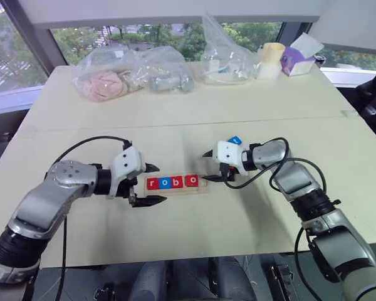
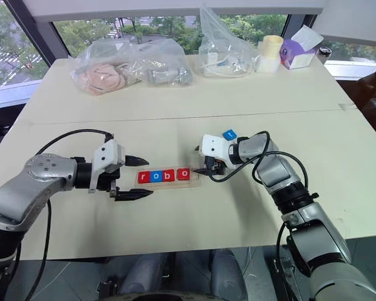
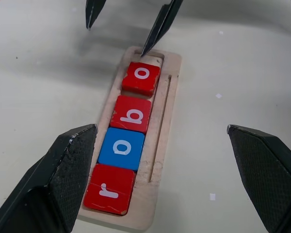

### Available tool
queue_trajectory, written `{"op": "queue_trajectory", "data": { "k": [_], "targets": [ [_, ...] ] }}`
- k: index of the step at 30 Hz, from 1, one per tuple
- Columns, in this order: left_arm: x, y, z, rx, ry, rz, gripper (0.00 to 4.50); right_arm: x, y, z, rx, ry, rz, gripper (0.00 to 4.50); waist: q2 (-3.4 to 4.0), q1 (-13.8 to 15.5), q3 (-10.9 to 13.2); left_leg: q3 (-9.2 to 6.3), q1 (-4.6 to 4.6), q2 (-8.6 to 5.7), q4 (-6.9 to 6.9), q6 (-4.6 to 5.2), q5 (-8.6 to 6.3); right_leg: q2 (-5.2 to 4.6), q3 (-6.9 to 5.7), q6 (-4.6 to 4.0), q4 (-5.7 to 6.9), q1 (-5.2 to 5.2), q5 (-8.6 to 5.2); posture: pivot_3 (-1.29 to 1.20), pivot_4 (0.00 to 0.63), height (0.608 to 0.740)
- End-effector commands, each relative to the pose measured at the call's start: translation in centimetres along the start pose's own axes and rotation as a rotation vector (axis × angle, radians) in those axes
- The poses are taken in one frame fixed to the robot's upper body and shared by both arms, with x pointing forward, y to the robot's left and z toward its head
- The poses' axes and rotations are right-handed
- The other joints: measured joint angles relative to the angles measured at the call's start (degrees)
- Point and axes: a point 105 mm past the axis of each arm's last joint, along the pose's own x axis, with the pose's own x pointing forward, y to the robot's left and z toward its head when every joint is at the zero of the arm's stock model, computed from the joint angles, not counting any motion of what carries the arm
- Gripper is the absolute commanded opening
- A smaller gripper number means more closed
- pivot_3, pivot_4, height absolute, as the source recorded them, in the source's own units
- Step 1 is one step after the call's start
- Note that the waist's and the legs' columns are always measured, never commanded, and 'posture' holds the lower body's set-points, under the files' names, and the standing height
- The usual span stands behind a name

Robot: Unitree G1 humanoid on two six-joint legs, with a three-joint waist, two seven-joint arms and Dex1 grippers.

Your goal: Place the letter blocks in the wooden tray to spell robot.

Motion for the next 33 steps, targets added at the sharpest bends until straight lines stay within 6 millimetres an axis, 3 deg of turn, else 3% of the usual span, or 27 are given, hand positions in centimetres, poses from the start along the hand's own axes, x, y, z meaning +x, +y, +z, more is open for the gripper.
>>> {"op": "queue_trajectory", "data": {
  "k": [1, 8, 11, 14, 20, 22, 25, 33],
  "targets": [
    [-0.3, 0.0, 0.8, 0.038, -0.007, 0.003, 4.5, 0.5, 0.3, 1.1, -0.017, -0.039, 0.009, 3.56, 0.0, 0.0, 0.0, 0.0, 0.0, 0.0, 0.0, 0.0, 0.0, 0.0, 0.0, 0.0, 0.0, 0.0, 0.0, 0.0, 0.15, 0.734],
    [-0.2, 0.0, 0.8, 0.038, -0.009, 0.006, 4.5, 0.9, 0.6, 1.7, -0.015, -0.058, 0.025, 3.56, 0.0, 0.05, 0.0, -0.01, 0.0, 0.0, 0.0, 0.0, 0.0, 0.0, 0.0, 0.0, 0.0, 0.0, 0.0, 0.0, 0.15, 0.734],
    [-0.2, 0.0, 0.8, 0.036, -0.011, 0.008, 4.5, 0.3, -0.4, 1.7, -0.028, -0.049, -0.027, 3.56, 0.0, 0.04, 0.0, 0.0, 0.0, 0.0, 0.0, 0.0, 0.0, 0.0, 0.0, 0.0, 0.0, 0.0, 0.0, 0.0, 0.15, 0.734],
    [-0.5, 0.1, 1.1, 0.026, -0.031, 0.016, 4.5, -1.6, -2.5, 1.9, 0.009, -0.062, -0.142, 3.56, 0.0, 0.1, 0.0, 0.0, 0.0, 0.0, 0.0, 0.0, 0.0, 0.0, 0.0, 0.01, 0.0, 0.0, 0.0, 0.0, 0.15, 0.734],
    [-1.5, 1.4, 3.3, 0.008, -0.136, 0.078, 4.5, -6.8, -6.6, 2.1, 0.394, -0.257, -0.48, 3.56, -0.01, 0.33, -0.01, -0.08, -0.01, -0.01, 0.01, -0.01, 0.01, 0.0, 0.0, 0.0, 0.0, 0.01, 0.0, 0.0, 0.15, 0.734],
    [-1.7, 2.3, 4.2, 0.006, -0.189, 0.11, 4.5, -7.7, -6.8, 1.1, 0.462, -0.256, -0.558, 3.56, -0.01, 0.38, -0.01, -0.08, -0.01, -0.01, 0.0, -0.01, 0.01, 0.0, 0.0, 0.0, 0.01, 0.01, 0.0, 0.0, 0.15, 0.734],
    [-1.5, 3.6, 6.6, 0.003, -0.312, 0.132, 4.5, -8.3, -6.5, -1.9, 0.587, -0.184, -0.712, 3.56, -0.04, 0.48, -0.03, -0.08, -0.01, -0.02, 0.03, -0.01, 0.01, 0.0, -0.01, 0.02, 0.02, 0.05, 0.01, 0.0, 0.15, 0.734],
    [-0.6, 4.4, 6.4, 0.022, -0.27, 0.119, 4.5, -5.2, -5.6, -6.1, 0.675, -0.004, -0.752, 3.56, 0.01, -0.37, -0.02, 0.18, 0.1, -0.03, -0.06, -0.01, 0.02, 0.05, 0.1, 0.16, 0.09, -0.02, 0.1, 0.0, 0.15, 0.734]
  ]
}}
